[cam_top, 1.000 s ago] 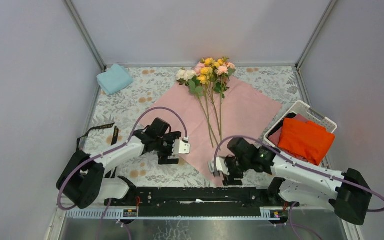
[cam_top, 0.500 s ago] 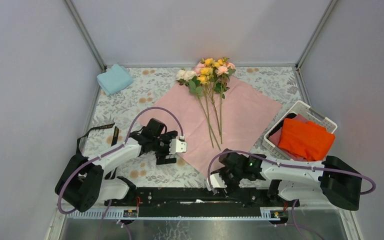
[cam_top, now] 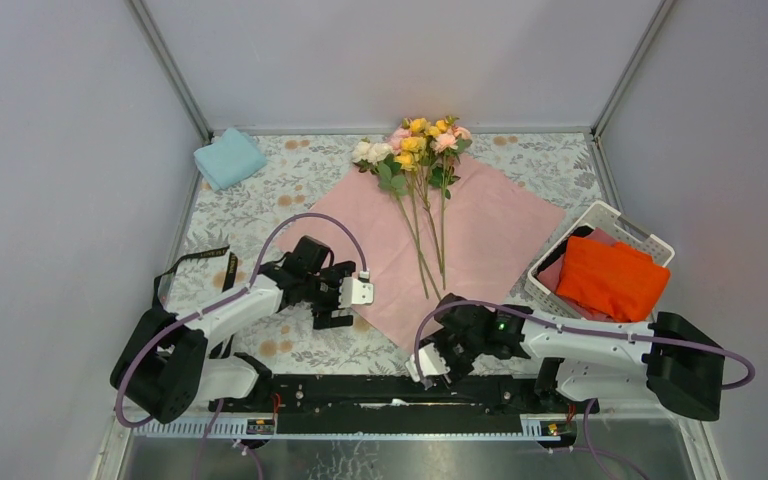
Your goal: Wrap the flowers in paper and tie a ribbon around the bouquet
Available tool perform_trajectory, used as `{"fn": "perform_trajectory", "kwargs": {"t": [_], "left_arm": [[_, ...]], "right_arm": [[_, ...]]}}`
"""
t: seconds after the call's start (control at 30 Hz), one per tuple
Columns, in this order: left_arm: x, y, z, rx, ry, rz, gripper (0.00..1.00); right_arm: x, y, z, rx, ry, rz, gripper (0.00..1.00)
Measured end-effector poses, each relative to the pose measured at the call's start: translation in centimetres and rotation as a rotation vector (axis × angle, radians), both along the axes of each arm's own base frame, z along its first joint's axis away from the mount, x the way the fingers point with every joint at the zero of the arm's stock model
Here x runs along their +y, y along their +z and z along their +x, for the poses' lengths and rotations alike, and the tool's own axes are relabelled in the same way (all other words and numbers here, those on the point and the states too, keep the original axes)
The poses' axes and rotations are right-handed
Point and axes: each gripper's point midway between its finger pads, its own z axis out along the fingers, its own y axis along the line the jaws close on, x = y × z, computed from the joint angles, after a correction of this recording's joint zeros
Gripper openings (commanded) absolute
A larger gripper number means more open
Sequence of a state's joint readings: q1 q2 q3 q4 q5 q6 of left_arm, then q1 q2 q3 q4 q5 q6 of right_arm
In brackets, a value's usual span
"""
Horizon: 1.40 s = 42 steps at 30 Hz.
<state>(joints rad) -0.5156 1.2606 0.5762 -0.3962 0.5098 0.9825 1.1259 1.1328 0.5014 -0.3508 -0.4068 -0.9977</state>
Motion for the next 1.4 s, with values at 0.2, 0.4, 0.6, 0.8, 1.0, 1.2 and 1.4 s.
{"fn": "perform_trajectory", "kwargs": {"t": [0.2,0.4,0.6,0.8,1.0,1.2,1.4], "left_arm": [[-0.1,-0.2,-0.1,0.015,0.000,0.000,0.96],[-0.1,-0.4,-0.1,0.022,0.001,0.004,0.96],[0.0,-0.8,-0.2,0.041,0.004,0.012,0.96],[-1.8,1.6,0.4,0.075,0.031,-0.072,0.96],[-4.2,6.0,0.5,0.027,-0.034,-0.228,0.99],[-6.0,6.6,0.5,0.105,-0.020,-0.315,0.99],[-9.4,7.8,1.5,0.171,0.053,-0.444,0.99]], "right_arm": [[0.8,-0.2,0.5,-0.023,0.010,0.017,0.66],[0.3,-0.7,0.2,-0.007,0.028,-0.009,0.53],[0.7,-0.6,0.8,-0.031,-0.007,0.015,0.00],[1.3,0.9,2.2,-0.073,-0.084,0.067,0.00],[3.1,4.4,7.7,-0.060,-0.240,0.181,0.00],[3.8,6.4,13.2,-0.060,-0.342,0.291,0.00],[3.3,6.9,18.5,-0.053,-0.430,0.352,0.00]]}}
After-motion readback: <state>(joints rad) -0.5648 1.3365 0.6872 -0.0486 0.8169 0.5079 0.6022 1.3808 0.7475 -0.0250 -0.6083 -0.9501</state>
